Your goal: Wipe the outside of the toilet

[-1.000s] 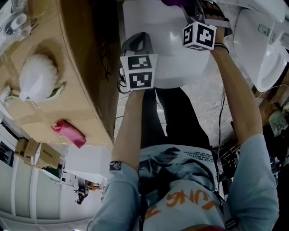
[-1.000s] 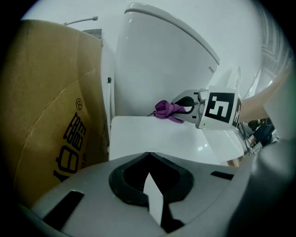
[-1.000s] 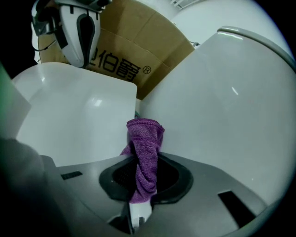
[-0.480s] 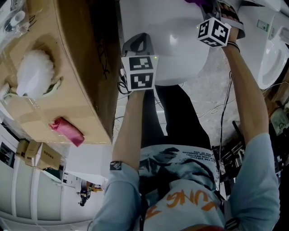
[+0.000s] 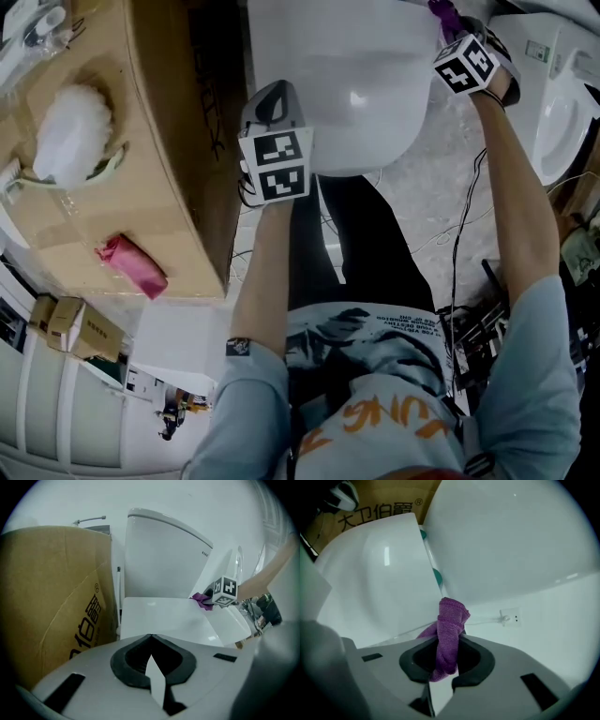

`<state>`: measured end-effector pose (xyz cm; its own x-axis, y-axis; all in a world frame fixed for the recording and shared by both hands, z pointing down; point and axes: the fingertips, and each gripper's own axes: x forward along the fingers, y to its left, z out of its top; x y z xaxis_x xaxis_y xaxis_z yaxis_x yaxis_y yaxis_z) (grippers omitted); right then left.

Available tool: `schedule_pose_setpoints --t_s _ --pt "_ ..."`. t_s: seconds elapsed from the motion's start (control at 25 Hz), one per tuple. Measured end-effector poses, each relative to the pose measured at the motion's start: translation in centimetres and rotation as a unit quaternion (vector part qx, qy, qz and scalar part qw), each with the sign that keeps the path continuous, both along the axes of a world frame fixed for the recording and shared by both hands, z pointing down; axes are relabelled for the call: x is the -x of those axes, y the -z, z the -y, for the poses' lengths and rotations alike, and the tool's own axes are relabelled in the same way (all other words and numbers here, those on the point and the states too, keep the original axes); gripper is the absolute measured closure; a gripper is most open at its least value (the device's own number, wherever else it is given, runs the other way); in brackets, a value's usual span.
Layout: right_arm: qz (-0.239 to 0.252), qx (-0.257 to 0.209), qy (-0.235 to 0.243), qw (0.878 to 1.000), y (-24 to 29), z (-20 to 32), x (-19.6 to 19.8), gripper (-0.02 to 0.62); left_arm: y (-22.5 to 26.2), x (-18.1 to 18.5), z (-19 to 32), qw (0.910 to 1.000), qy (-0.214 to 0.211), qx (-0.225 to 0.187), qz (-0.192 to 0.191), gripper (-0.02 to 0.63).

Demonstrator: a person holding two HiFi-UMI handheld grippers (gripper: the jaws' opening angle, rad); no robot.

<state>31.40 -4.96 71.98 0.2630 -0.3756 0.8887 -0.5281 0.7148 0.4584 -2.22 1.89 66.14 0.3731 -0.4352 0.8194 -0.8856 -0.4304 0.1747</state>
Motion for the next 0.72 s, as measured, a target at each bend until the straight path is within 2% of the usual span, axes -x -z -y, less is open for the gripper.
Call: schedule_pose_setpoints --t_s 0.12,0.24,0.36,0.52,0.6,0.72 --pt "0.023 -0.016 -0.045 0.999 1.3 -2.2 -0.7 0.512 1.3 -0.1 0.0 0.9999 -0.003 -0.014 -0.005 0.581" --pt "0.084 -0.039 -0.109 0.99 4.0 -5.9 0.3 0.511 3.6 -0.4 -1.2 0.9995 -0.003 -0.018 -0.028 0.581" --pt "0.156 -0.092 -0.173 0.968 8.7 -7.5 1.1 0.511 6.5 -1.9 -0.7 0.9959 -0.007 -0.028 -0.085 0.581" --pt "0.227 -0.144 -0.226 0.936 14.1 -9.3 3.1 0.509 12.0 -2.9 0.2 0.9889 -0.026 -0.055 -0.136 0.581" --pt "0.255 -0.168 -0.244 0.921 16.7 -9.5 3.7 0.509 14.8 -3.5 0.8 0.985 -0.037 -0.072 -0.152 0.581" --pt "0.292 -0.197 -0.254 0.901 20.4 -9.3 4.8 0.509 18.6 -3.9 1.7 0.9827 -0.042 -0.09 -0.156 0.581"
